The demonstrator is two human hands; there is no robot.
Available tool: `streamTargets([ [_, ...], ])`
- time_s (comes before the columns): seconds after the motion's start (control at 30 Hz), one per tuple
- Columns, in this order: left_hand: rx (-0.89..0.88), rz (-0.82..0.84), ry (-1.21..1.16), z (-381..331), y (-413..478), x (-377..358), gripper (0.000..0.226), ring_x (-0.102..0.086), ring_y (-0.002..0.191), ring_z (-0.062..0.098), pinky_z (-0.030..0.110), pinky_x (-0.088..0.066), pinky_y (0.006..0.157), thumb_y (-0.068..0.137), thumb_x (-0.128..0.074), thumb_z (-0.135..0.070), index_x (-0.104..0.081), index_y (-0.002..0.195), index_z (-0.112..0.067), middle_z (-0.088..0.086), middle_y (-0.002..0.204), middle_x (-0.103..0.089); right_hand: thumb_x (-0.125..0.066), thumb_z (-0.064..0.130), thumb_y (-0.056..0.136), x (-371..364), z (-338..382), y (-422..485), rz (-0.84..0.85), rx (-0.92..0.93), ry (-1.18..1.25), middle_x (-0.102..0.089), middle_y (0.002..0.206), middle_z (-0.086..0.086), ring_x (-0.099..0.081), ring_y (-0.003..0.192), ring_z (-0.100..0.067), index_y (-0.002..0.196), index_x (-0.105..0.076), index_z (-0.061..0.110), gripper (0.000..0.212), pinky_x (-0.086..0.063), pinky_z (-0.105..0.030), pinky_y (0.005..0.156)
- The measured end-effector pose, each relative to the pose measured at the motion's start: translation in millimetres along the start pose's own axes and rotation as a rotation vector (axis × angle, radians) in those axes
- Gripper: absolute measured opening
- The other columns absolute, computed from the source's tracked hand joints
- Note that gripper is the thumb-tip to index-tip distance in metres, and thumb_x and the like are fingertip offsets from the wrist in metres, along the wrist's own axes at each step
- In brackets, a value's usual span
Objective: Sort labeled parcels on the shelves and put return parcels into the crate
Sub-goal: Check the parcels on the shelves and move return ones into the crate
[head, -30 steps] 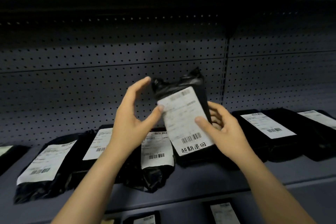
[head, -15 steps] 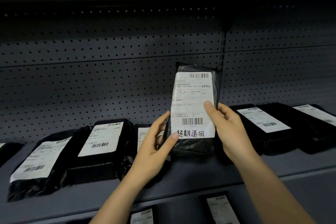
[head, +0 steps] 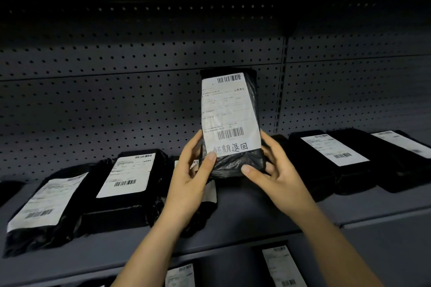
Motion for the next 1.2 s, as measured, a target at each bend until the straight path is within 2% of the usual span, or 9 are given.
streamTargets([
  [0.1, 0.003, 0.013, 0.019, 0, -1, 1, 0.055, -0.049, 0.126, -0.004, 0.011, -0.042, 0.095, 0.088, -0.059, -0.028, -0.045, 0.140, -0.028, -0.022, 0.132, -0.057, -0.074, 0.023, 0.072, 1, -2, 0, -0.006, 0.000, 0.012, -0.054, 0.138, 0.004, -0.059, 0.120, -0.011, 0.145, -0.036, 0.032, 0.083, -0.049, -0.025, 0.099],
  [0.3, 0.009, 0.053, 0.010, -1, 1, 3, 0.057, -0.046, 0.129, -0.003, 0.013, -0.041, 0.099, 0.088, -0.059, -0.025, -0.043, 0.143, -0.024, -0.013, 0.140, -0.053, -0.074, 0.023, 0.073, 0, -2, 1, -0.007, 0.004, 0.005, -0.055, 0.137, 0.005, -0.059, 0.120, -0.011, 0.145, -0.036, 0.032, 0.082, -0.049, -0.026, 0.099],
  [0.5, 0.055, 0.124, 0.000, 0, -1, 5, 0.062, -0.048, 0.127, -0.004, 0.013, -0.043, 0.098, 0.084, -0.061, -0.028, -0.041, 0.143, -0.028, -0.015, 0.135, -0.056, -0.073, 0.021, 0.073, 0, 1, -1, -0.027, 0.004, -0.019, -0.058, 0.133, 0.004, -0.060, 0.119, -0.008, 0.146, -0.034, 0.031, 0.083, -0.049, -0.020, 0.096],
  [0.67, 0.141, 0.261, -0.042, 7, -8, -1, 0.068, -0.050, 0.121, -0.009, 0.020, -0.043, 0.103, 0.088, -0.064, -0.009, -0.036, 0.146, -0.031, -0.018, 0.136, -0.054, -0.072, 0.020, 0.074, 5, 0, -19, -0.076, -0.028, -0.055, -0.059, 0.133, 0.003, -0.058, 0.121, -0.008, 0.146, -0.035, 0.031, 0.082, -0.046, -0.023, 0.101],
  [0.73, 0.173, 0.327, -0.061, 13, -13, -7, 0.073, -0.051, 0.121, -0.007, 0.021, -0.043, 0.104, 0.089, -0.064, -0.003, -0.033, 0.148, -0.031, -0.016, 0.139, -0.051, -0.072, 0.018, 0.075, 10, -1, -32, -0.114, -0.044, -0.075, -0.059, 0.134, 0.002, -0.057, 0.122, -0.010, 0.146, -0.035, 0.032, 0.081, -0.045, -0.025, 0.103],
  [0.8, 0.181, 0.395, -0.078, 19, -19, -16, 0.075, -0.051, 0.121, -0.007, 0.014, -0.043, 0.098, 0.088, -0.063, 0.001, -0.030, 0.150, -0.028, -0.014, 0.141, -0.050, -0.073, 0.017, 0.075, 17, -2, -49, -0.171, -0.066, -0.096, -0.060, 0.133, 0.001, -0.057, 0.123, -0.012, 0.146, -0.035, 0.031, 0.082, -0.045, -0.027, 0.105],
  [0.93, 0.178, 0.534, -0.112, 30, -36, -43, 0.076, -0.048, 0.122, -0.011, 0.009, -0.041, 0.093, 0.087, -0.066, -0.004, -0.030, 0.150, -0.029, -0.024, 0.137, -0.050, -0.072, 0.014, 0.076, 33, 3, -93, -0.312, -0.111, -0.171, -0.060, 0.132, 0.001, -0.057, 0.123, -0.011, 0.147, -0.035, 0.027, 0.081, -0.046, -0.026, 0.102],
  [1.03, 0.184, 0.622, -0.147, 34, -53, -69, 0.078, -0.047, 0.124, -0.010, 0.011, -0.042, 0.095, 0.085, -0.070, -0.007, -0.032, 0.149, -0.030, -0.030, 0.135, -0.051, -0.071, 0.013, 0.078, 47, 9, -130, -0.416, -0.147, -0.219, -0.057, 0.135, 0.009, -0.054, 0.124, -0.005, 0.147, -0.033, 0.028, 0.081, -0.047, -0.028, 0.103],
  [1.2, 0.208, 0.743, -0.210, 29, -88, -118, 0.076, -0.050, 0.125, -0.002, 0.021, -0.045, 0.100, 0.084, -0.072, -0.003, -0.037, 0.144, -0.033, -0.019, 0.141, -0.047, -0.074, 0.021, 0.078, 77, 23, -193, -0.553, -0.203, -0.327, -0.053, 0.138, 0.018, -0.048, 0.129, -0.003, 0.147, -0.031, 0.037, 0.083, -0.046, -0.034, 0.104],
])
Point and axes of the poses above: each hand's wrist, its own y-axis towards the middle knuckle, its own x-axis out of the back of the hand, z = x × y, the point moved 6 cm from there along y, towards the middle knuckle
